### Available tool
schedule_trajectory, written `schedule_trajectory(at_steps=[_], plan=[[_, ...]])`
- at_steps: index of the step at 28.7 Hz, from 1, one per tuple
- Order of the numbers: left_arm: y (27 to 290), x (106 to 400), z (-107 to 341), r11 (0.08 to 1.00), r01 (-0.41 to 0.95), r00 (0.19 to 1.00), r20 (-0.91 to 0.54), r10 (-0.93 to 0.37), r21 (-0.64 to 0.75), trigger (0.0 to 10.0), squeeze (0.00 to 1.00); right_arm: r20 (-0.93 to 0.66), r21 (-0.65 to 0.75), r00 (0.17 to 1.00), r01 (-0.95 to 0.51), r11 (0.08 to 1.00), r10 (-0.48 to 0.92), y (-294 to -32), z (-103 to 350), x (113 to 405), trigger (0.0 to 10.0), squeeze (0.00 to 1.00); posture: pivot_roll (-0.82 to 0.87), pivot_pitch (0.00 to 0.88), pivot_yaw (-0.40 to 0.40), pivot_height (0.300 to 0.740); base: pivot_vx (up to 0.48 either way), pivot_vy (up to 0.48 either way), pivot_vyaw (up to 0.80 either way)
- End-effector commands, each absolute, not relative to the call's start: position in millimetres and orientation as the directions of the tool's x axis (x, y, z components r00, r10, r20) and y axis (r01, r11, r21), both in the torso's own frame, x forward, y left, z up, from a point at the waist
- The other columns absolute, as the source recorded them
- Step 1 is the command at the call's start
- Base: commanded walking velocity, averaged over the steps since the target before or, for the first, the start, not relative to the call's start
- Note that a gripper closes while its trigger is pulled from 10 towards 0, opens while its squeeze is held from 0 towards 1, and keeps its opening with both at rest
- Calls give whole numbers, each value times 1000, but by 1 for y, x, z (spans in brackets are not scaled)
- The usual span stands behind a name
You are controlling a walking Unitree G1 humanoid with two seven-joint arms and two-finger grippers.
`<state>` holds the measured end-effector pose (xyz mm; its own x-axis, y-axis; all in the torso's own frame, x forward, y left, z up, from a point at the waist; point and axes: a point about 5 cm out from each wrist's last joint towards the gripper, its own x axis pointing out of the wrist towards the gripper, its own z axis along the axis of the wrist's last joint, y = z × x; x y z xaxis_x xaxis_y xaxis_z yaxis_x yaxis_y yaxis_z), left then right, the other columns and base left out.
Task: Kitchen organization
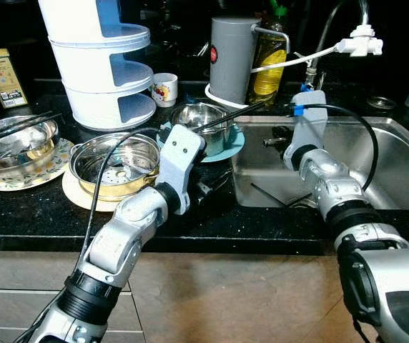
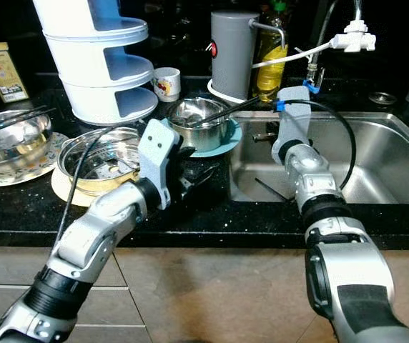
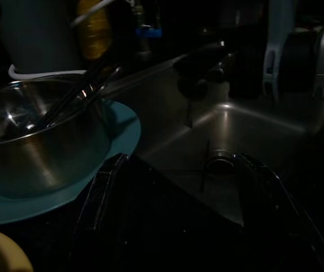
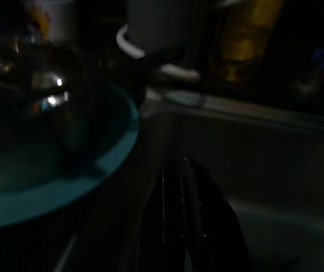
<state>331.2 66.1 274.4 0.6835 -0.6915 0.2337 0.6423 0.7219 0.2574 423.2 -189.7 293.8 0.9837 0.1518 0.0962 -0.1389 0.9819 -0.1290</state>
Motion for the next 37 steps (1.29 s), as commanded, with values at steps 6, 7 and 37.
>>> schedule_trajectory(at_steps=[6, 7, 37], plan=[[60, 329, 272, 659, 692, 633, 190, -750, 294, 10000, 0, -26, -184, 989, -148, 972, 145, -196, 280, 424, 0, 0, 57, 156, -2, 740, 0, 0, 0], [59, 329, 271, 645, 702, 623, 178, -761, 301, 10000, 0, -40, -191, 989, -148, 970, 143, -197, 278, 423, 0, 0, 57, 156, -2, 740, 0, 0, 0], [65, 326, 269, 650, 701, 628, 178, -758, 293, 10000, 0, -107, -221, 981, -185, 958, 164, -192, 270, 424, 10000, 0, 61, 155, -1, 740, 0, 0, 0]])
